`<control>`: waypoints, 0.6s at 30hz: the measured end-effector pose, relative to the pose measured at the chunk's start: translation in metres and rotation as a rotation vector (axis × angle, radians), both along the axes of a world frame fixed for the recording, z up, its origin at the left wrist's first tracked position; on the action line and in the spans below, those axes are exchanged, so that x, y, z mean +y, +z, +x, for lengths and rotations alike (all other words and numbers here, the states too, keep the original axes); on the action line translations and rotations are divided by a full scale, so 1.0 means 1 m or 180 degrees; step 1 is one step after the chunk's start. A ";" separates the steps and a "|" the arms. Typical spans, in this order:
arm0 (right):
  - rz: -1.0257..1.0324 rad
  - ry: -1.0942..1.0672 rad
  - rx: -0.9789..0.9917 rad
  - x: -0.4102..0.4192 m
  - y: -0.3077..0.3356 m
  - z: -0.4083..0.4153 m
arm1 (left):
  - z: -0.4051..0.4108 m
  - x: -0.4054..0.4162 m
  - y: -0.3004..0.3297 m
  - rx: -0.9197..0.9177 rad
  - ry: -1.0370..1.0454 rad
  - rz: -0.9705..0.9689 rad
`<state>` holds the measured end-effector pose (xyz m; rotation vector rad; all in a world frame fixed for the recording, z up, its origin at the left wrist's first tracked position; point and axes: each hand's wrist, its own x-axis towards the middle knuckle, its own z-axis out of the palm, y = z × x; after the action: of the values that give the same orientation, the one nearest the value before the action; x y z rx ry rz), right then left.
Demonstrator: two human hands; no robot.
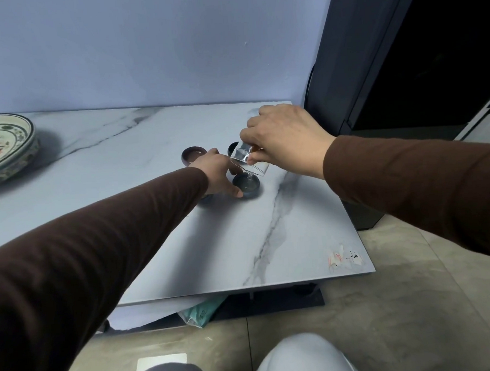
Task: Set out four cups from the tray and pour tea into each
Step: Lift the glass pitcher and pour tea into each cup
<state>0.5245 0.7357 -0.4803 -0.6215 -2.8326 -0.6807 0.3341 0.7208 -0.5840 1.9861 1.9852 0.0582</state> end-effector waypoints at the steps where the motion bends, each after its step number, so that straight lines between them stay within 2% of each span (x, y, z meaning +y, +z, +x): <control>1: -0.0006 0.0001 0.0005 0.000 0.000 0.000 | 0.000 0.000 0.000 0.0017 -0.0012 0.0004; 18: 0.0103 0.0070 -0.0092 -0.006 -0.001 0.003 | 0.002 0.000 -0.001 0.0000 0.0160 0.0058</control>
<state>0.5274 0.7302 -0.4809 -0.5793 -2.8442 -0.7359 0.3356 0.7205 -0.5848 1.9473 2.0415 0.0884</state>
